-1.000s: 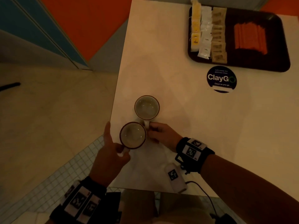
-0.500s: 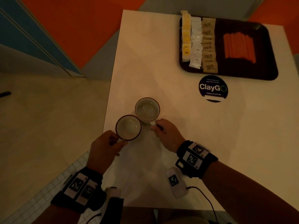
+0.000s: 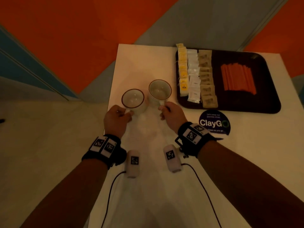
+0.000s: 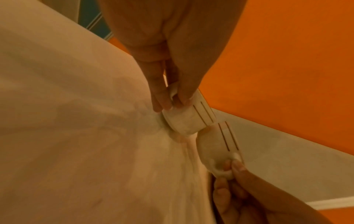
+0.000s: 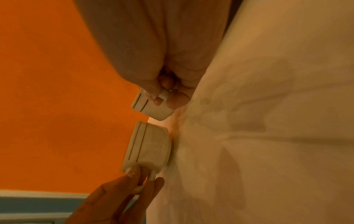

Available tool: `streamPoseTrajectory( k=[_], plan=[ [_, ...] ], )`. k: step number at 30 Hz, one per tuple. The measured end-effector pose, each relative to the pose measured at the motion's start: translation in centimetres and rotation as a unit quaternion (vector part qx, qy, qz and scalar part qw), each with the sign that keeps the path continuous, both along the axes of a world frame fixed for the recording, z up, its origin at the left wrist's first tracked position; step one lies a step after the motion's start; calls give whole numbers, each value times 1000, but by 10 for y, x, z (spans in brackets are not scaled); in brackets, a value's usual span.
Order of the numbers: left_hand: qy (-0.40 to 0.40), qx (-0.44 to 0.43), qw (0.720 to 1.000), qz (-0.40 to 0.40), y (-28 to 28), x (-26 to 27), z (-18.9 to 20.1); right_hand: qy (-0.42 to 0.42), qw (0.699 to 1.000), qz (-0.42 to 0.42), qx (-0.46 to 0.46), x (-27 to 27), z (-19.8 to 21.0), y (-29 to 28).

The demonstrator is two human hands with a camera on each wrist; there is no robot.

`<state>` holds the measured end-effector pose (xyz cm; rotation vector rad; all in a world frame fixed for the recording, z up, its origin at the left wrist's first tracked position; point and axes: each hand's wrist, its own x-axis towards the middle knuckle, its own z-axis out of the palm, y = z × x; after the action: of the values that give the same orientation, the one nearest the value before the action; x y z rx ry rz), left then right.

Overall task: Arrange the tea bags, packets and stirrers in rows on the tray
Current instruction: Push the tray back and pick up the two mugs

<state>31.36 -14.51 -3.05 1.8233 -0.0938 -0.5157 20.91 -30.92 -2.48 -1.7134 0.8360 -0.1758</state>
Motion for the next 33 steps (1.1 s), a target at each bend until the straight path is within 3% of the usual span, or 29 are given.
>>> streamPoseTrajectory(
  k=[10,15,18,23,28,33],
  plan=[
    [-48,-5,999,24,-92,96,-10,-14,999,-39,19,75,-12,-72],
    [-99,23,995,1,-121,121,-18,-33,995,-82,-47,97,-27,-84],
    [-119,30,992,-6,-136,130,-20,-42,986,-127,-98,107,-35,-90],
    [-117,25,993,-6,-152,135,-21,-50,977,-182,-98,119,-41,-94],
    [-93,10,996,4,-155,138,-23,-27,979,-166,-116,121,-45,-95],
    [-71,3,997,-1,-155,136,-13,-33,986,-145,-74,117,-30,-91]
  ],
)
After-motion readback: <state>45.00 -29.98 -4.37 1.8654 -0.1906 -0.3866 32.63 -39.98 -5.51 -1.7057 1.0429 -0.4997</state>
